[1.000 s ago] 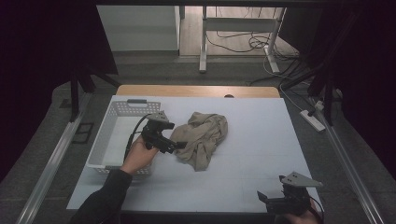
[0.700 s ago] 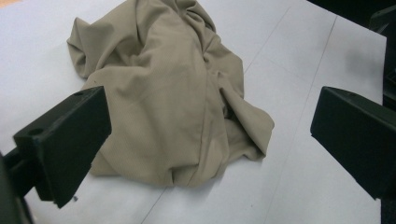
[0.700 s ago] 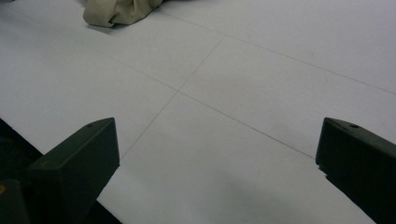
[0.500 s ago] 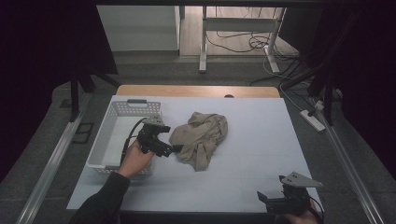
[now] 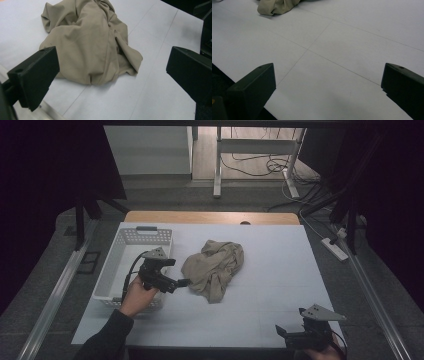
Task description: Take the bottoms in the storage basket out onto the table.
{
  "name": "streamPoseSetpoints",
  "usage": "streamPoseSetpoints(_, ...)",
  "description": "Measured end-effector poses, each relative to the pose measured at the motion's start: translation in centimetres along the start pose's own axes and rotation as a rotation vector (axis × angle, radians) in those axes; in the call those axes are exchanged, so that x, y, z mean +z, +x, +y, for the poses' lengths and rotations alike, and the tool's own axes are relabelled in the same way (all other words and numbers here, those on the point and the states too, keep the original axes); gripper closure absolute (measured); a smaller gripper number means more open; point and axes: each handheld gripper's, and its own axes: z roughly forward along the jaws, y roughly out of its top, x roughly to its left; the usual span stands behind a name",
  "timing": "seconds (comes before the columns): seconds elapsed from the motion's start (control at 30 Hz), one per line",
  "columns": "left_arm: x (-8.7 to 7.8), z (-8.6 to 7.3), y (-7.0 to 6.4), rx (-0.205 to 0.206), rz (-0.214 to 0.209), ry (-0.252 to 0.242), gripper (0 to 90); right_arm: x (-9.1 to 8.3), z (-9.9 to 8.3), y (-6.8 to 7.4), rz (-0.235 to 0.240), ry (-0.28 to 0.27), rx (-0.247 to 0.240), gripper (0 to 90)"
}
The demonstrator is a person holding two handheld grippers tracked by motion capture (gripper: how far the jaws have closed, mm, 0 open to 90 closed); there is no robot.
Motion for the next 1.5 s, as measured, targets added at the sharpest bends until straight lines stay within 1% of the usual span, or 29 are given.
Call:
streamPoseSetpoints(0.17,-0.8,-0.3,-0.5,0.002,0.004,-0.008,0.0,0.0,0.0,0.0,0.0,-0.001,0.0,0.0)
streamPoseSetpoints(0.33,-1.6,-1.1,-0.7,-0.013,0.007,-0.012,0.0,0.0,0.0,0.0,0.0,-0.001,0.0,0.0)
streamPoseSetpoints(0.63,-2.8,-2.2,-1.3,-0.025,0.008,-0.024,0.0,0.0,0.0,0.0,-0.001,-0.001,-0.001,0.0)
streamPoseSetpoints(0.9,-3.9,-3.6,-1.8,-0.03,0.024,-0.023,0.0,0.0,0.0,0.0,-0.002,-0.001,-0.002,0.0)
streamPoseSetpoints(1.0,-4.3,-4.3,-2.0,-0.042,0.029,-0.03,0.0,0.0,0.0,0.0,-0.003,-0.002,-0.003,0.0)
streamPoseSetpoints(1.1,-4.7,-4.8,-2.1,-0.054,0.025,-0.032,0.0,0.0,0.0,0.0,-0.004,0.001,-0.003,0.0)
streamPoseSetpoints(1.27,-5.5,-5.6,-2.5,-0.064,0.029,-0.042,0.0,0.0,0.0,0.0,-0.004,0.001,-0.004,0.0)
streamPoseSetpoints(1.5,-6.3,-6.8,-2.7,-0.083,0.043,-0.05,0.0,0.0,0.0,0.0,-0.005,0.002,-0.004,0.0)
